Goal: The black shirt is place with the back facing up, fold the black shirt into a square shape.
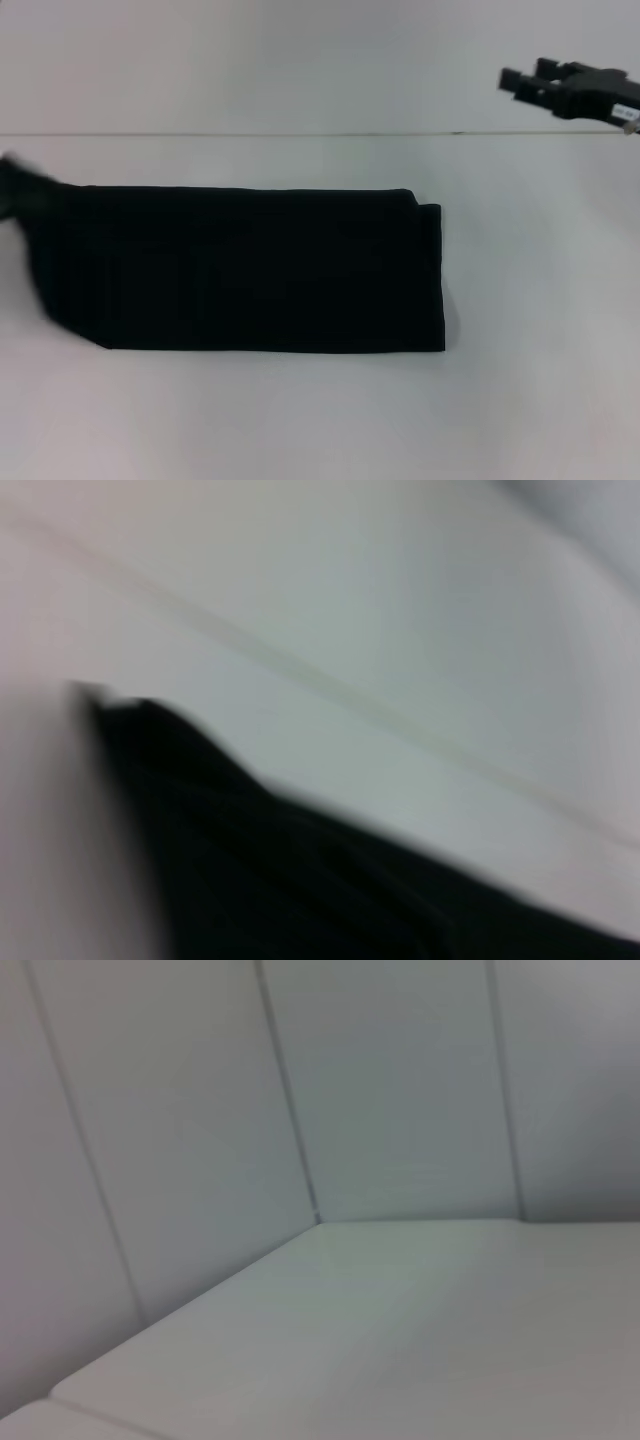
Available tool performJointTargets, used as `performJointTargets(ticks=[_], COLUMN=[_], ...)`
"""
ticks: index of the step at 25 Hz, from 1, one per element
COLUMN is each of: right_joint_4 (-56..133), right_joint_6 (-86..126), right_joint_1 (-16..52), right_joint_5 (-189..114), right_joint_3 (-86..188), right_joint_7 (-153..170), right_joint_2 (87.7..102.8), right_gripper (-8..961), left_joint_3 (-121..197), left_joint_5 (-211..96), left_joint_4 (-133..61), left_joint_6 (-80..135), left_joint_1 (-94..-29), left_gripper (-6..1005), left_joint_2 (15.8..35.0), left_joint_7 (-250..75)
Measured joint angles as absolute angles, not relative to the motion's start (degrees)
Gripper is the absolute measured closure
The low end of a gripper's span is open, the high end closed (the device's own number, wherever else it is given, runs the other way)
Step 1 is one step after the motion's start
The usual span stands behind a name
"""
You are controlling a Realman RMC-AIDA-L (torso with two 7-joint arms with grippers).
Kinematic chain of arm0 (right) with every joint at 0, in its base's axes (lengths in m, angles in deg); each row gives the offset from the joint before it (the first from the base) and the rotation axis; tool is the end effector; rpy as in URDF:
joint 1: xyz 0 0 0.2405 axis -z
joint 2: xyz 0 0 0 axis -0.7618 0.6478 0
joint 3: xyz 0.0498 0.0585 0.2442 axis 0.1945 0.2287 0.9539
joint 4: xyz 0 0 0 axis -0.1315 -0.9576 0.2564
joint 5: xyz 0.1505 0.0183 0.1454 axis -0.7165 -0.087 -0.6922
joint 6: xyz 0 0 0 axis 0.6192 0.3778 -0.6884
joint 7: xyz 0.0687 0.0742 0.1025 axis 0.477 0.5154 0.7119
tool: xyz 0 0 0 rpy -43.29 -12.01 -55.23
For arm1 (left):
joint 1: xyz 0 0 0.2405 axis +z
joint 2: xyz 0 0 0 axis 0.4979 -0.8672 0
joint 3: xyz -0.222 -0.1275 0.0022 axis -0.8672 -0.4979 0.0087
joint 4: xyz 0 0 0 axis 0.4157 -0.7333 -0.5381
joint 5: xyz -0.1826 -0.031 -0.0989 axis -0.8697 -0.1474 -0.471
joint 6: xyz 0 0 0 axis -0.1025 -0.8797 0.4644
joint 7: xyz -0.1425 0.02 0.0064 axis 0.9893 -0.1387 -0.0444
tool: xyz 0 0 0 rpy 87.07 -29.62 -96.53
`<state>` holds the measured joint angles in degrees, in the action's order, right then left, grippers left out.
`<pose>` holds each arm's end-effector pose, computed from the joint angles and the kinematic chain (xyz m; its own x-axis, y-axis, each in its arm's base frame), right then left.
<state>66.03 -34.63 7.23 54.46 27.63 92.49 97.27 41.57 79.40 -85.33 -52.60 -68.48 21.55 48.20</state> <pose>0.2422 0.4419 0.0560 0.6477 -0.3106 -0.6957 -0.7059 -0.5883 -0.3945 -0.3226 0.3699 0.1368 0.1204 0.7922 0.5983 0.9904 -0.0543 -0.1274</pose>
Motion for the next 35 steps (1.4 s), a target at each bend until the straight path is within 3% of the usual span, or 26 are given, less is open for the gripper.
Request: performJointTargets(ticks=[4,8,9,12,18,25,33,35], right_joint_4=[66.05,66.17,66.18,66.26,66.26,66.26,66.19,66.00], right_joint_6=[-31.81,-32.22,-32.54,-33.16,-33.32,-33.81,-35.83,-37.02], right_joint_1=[8.54,9.96,10.35,11.31,12.03,11.33,9.29,8.39], right_joint_5=[52.09,51.67,51.62,51.45,51.62,55.48,64.75,67.30], right_joint_3=[27.66,27.72,27.77,27.90,27.56,27.17,24.00,22.27], right_joint_7=[90.95,90.71,90.72,90.72,90.60,93.34,107.95,112.71], right_joint_2=[96.32,94.07,93.52,92.39,91.70,91.62,90.45,90.21], right_gripper=[250,250,250,250,250,251,251,251], left_joint_3=[46.33,53.82,56.13,59.12,57.00,54.64,54.65,54.00], left_joint_5=[70.31,63.83,62.87,60.89,45.17,42.61,42.48,42.29], left_joint_4=[-81.50,-78.46,-77.07,-70.90,-42.31,-39.68,-47.14,-50.41], left_joint_6=[-57.25,-56.46,-54.11,-48.19,-36.95,-44.14,-64.15,-62.46], left_joint_1=[-74.84,-79.16,-79.58,-79.59,-76.70,-75.07,-71.99,-70.29], left_gripper=[974,974,974,974,975,880,697,602], left_joint_2=[23.10,28.94,31.28,34.66,35.22,35.04,34.44,34.38], left_joint_7=[48.57,48.20,47.71,43.99,14.46,8.79,9.48,9.20])
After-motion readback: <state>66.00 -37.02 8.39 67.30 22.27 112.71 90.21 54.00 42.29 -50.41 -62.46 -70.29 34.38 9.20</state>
